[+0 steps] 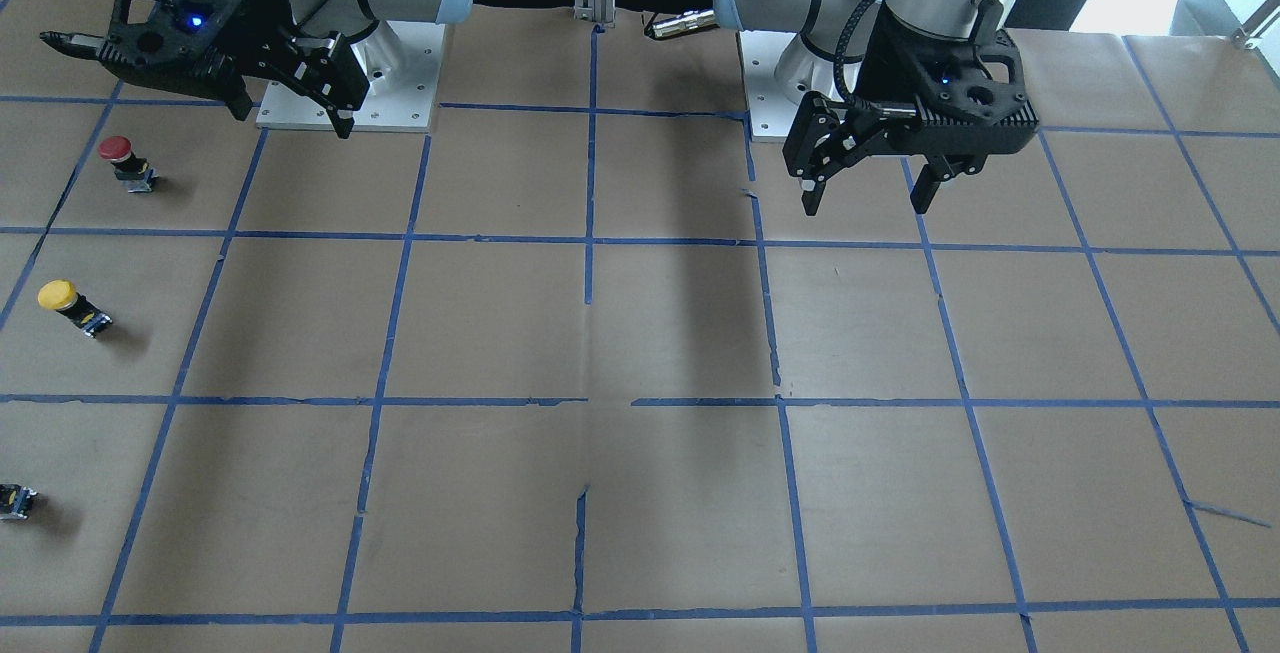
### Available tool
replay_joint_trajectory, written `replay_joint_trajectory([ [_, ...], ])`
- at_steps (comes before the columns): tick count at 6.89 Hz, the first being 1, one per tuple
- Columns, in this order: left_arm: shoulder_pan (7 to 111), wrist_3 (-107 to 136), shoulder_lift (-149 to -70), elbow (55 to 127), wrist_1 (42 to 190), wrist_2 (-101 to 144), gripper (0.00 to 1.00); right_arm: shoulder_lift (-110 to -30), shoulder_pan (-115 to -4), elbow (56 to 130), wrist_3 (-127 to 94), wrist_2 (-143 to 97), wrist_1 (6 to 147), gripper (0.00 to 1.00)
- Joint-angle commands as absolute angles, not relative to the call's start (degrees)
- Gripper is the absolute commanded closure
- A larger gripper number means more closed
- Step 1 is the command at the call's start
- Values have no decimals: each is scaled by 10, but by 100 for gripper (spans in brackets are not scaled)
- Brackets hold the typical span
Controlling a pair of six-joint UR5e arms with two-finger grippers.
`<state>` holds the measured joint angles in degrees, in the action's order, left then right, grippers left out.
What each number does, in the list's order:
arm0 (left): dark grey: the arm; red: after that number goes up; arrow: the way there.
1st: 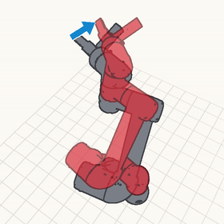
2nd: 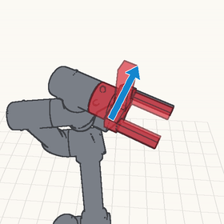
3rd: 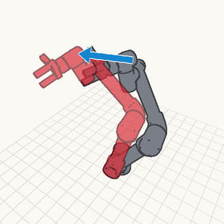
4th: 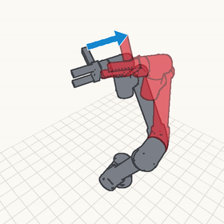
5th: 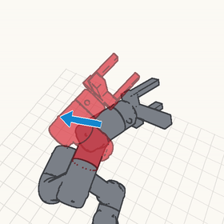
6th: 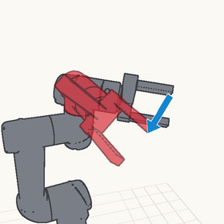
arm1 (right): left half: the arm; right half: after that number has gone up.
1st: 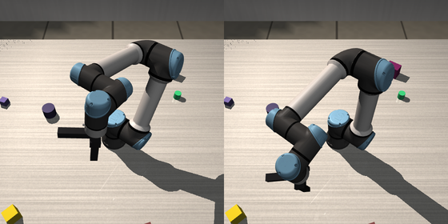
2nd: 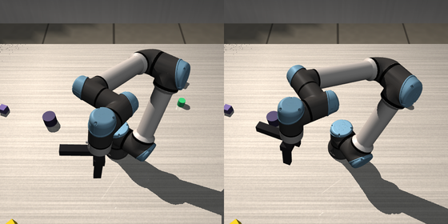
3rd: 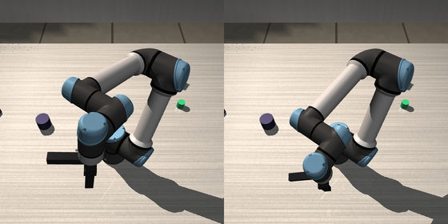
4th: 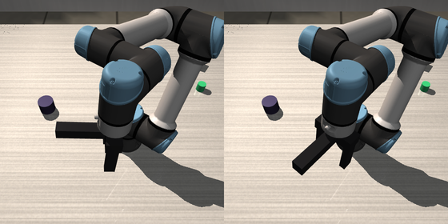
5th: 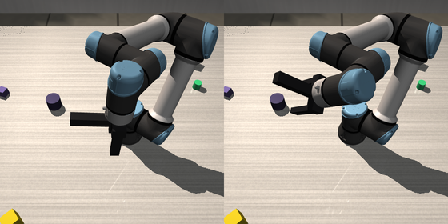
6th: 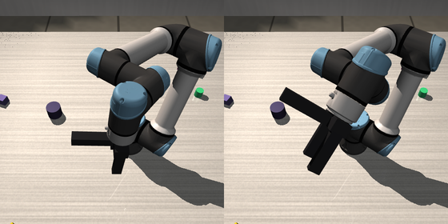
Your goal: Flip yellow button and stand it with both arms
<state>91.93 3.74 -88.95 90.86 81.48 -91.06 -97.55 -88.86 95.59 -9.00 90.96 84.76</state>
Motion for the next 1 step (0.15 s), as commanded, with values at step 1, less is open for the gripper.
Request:
replay_joint_trajectory([
  [1, 919, 37, -889, 909, 815, -911, 0, -976, -889, 958, -90, 910, 846, 0],
])
